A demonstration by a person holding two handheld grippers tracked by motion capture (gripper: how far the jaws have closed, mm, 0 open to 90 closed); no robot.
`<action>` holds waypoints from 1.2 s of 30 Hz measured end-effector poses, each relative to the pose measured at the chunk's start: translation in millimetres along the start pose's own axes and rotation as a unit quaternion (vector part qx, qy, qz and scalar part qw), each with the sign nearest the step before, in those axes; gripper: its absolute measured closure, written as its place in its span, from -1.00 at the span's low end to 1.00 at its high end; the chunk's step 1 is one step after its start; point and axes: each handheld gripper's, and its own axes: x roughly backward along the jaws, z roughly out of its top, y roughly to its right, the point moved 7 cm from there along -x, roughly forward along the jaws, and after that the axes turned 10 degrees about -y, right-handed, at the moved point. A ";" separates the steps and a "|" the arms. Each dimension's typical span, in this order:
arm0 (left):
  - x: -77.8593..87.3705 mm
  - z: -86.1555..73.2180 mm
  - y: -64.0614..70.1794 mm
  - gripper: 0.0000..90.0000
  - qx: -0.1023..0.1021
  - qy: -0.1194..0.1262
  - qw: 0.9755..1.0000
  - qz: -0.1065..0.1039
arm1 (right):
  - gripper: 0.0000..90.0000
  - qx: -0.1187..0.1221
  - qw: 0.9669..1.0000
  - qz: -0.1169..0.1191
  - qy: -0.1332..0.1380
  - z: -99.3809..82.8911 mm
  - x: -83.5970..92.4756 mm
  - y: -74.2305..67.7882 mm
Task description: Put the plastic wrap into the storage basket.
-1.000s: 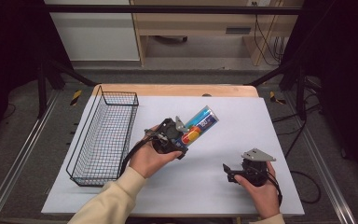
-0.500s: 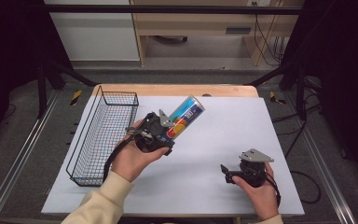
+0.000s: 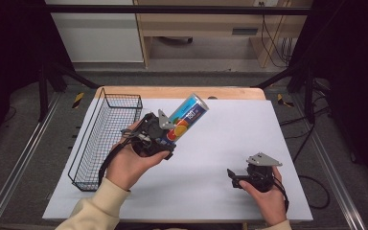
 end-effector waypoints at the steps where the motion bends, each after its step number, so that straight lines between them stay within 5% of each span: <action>1: 1.9 -1.7 -0.7 -0.29 0.001 0.000 1.000 -0.001 | -0.91 -0.002 1.000 -0.003 -0.001 0.0 -0.3 0.3; 24: 19.7 -29.6 -9.6 -0.29 0.020 -0.004 1.000 0.005 | -0.89 -0.007 1.000 0.001 0.001 0.3 -0.7 1.9; 36: 36.4 -61.4 -20.2 -0.29 0.043 -0.002 0.999 0.011 | -0.88 -0.008 1.000 -0.001 -0.005 -0.9 -2.0 1.8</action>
